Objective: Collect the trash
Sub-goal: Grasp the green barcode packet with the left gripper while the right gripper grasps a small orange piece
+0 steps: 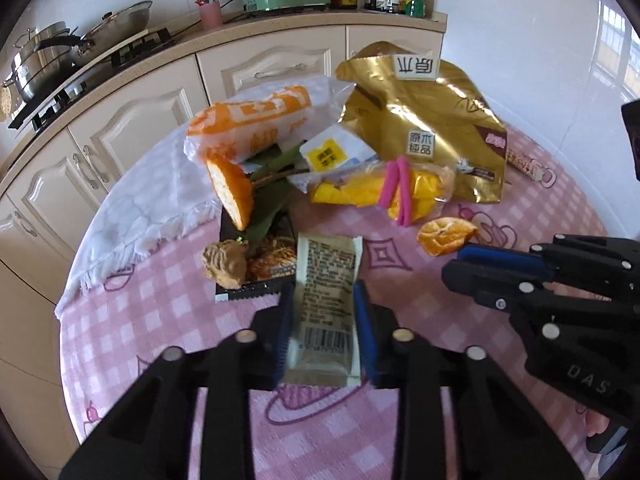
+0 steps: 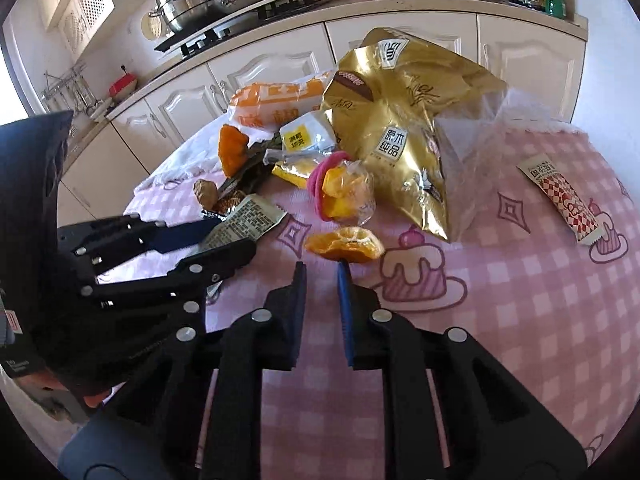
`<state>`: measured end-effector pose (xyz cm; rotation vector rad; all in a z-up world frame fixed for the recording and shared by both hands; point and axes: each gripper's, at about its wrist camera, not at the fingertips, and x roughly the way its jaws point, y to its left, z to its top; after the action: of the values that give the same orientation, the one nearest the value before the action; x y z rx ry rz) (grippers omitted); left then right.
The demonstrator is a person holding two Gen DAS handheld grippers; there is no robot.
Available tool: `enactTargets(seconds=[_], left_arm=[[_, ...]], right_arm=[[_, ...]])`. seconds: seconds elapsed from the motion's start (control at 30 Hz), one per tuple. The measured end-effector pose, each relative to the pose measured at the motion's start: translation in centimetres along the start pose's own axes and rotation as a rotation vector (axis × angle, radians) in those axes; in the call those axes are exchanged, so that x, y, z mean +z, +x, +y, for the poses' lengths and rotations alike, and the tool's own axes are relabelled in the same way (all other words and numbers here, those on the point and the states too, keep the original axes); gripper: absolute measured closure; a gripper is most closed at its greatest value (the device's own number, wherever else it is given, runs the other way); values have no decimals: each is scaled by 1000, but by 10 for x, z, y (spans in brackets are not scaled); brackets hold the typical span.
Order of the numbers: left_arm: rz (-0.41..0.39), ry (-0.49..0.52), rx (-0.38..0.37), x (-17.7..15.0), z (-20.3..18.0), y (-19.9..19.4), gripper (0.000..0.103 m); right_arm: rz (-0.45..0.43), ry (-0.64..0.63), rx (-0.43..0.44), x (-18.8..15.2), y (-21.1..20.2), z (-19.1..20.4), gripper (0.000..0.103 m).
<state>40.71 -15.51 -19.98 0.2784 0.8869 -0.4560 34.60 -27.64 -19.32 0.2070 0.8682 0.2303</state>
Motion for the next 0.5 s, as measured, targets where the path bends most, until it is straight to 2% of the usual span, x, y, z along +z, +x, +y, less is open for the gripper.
enactTargets(seconds=[0.1,0.17,0.27,0.3,0.4,0.5], left_arm=[[-6,-28,-28,-3,4,-3,90],[-10,-44,-36,-8,4,-6,91],[-18,-68,-46,-12,7,-10,93],[-19,-75,-51,-14,7,-11,93],[-28,-98,-64,-20,11,-14,94],[-38,-126,-60,-26,16,-22,94]], right_arm=[[-4,61,12,-1,-3,-11,86],[-3,85,11,-1,-4,-15,85],[-21,139,-7,-2,-9,-22,65],[-30,150,2,-1,-10,-23,50],[-43,171,21,3,-9,-23,50],[-42,176,-8,8,0,-20,50]])
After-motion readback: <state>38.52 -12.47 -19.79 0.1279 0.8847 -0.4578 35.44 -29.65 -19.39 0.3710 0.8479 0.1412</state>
